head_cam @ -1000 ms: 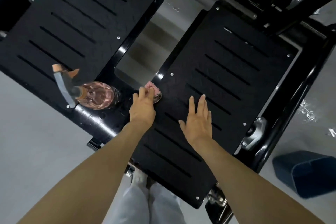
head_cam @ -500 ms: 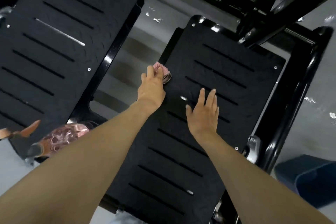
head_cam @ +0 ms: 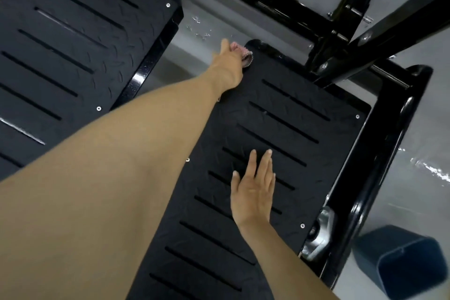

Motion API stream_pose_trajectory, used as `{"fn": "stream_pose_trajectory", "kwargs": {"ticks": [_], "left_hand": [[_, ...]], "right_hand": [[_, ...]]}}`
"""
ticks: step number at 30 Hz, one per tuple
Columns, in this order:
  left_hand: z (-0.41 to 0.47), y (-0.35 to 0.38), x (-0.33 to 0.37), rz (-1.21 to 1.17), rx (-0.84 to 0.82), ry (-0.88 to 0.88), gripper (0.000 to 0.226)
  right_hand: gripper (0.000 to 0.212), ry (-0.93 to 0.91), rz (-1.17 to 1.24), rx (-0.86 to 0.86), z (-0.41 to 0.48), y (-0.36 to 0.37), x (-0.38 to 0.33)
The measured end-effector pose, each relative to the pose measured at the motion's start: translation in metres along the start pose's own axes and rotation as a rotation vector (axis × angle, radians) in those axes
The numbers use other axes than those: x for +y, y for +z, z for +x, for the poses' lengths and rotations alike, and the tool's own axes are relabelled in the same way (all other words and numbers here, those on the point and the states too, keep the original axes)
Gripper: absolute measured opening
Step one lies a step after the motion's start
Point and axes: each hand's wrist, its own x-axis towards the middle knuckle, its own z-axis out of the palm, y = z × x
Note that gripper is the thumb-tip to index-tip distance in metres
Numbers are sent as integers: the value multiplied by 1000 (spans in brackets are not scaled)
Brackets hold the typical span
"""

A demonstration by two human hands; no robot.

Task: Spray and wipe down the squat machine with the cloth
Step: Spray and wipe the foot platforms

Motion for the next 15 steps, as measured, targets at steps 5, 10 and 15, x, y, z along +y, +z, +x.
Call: {"fn": "stream_pose_trajectory", "kwargs": {"ticks": [5,10,15], "left_hand": [[-28,7,-16,-8,13,-5,48],[-101,39,-45,21,86,-32,59],[-174,70,-79,104,55,-122,65]], "right_hand": [[63,-4,-4,23,-1,-5,-1],[63,-15,-20,13,-12,-13,-9],[63,-106,-56,18,-37,-13,-25]]}}
